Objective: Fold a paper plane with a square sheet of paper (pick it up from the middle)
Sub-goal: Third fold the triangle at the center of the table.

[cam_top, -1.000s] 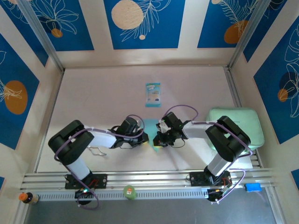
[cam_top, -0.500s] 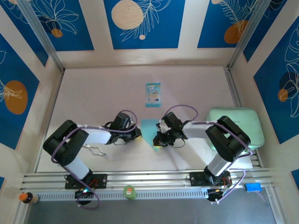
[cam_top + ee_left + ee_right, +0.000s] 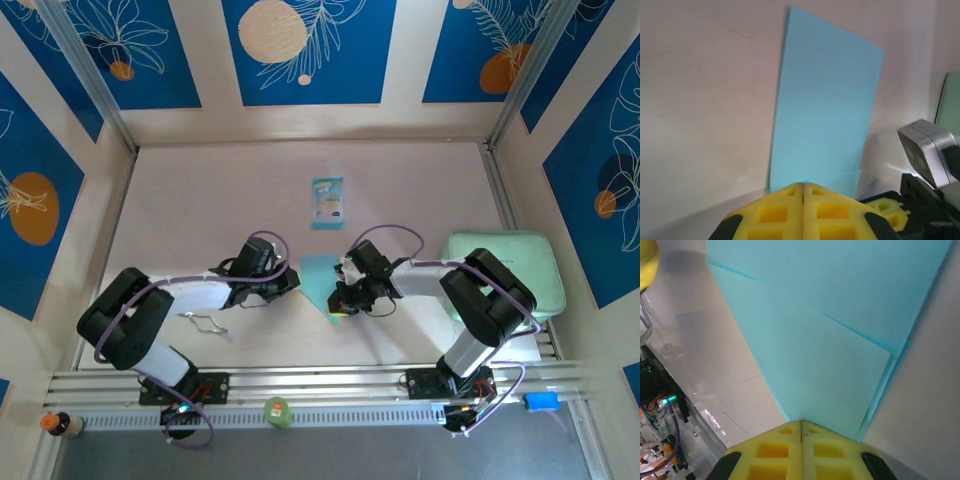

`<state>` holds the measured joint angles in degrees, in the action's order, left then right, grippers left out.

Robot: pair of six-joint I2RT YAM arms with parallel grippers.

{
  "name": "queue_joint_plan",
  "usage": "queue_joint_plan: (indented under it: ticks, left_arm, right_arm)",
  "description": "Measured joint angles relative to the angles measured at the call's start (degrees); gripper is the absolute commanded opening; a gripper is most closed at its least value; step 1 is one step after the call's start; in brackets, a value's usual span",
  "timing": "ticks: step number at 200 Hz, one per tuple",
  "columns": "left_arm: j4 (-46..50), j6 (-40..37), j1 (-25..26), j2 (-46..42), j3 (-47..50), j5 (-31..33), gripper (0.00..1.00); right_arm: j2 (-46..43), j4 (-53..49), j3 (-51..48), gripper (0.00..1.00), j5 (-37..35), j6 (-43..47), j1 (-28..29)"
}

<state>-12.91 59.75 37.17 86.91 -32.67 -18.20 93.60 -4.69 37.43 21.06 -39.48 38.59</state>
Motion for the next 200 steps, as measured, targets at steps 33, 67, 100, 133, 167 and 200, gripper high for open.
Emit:
queue_joint_plan:
  ticks: [33, 67, 100, 133, 167, 200]
  left_arm:
    - [-3.58, -0.07, 1.42, 4.26, -1.16, -2.56, 0.01]
    - [-4.24, -0.09, 1.6, 7.67, -1.38, -2.51, 0.0]
    - [-2.45, -0.46, 1.6, 8.24, -2.78, -1.84, 0.0]
    - [-2.73, -0.74, 1.6, 8.44, -2.73, -1.88, 0.0]
    - [-3.45, -0.74, 1.6, 8.41, -2.36, -1.9, 0.0]
    - [-3.52, -0.74, 1.6, 8.41, -2.36, -1.92, 0.0]
  right_arm:
    - [-0.02, 0.0, 0.0, 0.0, 0.0, 0.0, -0.07]
    - [-0.02, 0.0, 0.0, 0.0, 0.02, 0.02, -0.15]
    - [-0.33, -0.04, -0.02, 0.02, -0.02, 0.42, -0.17]
    - [-3.08, -2.69, -0.37, 0.04, -1.2, 1.57, -0.15]
    - [-5.53, -3.8, 1.53, 0.05, -1.31, 3.32, 1.22]
    - [-0.76, -3.78, 7.21, 0.07, -1.42, 4.57, 4.15]
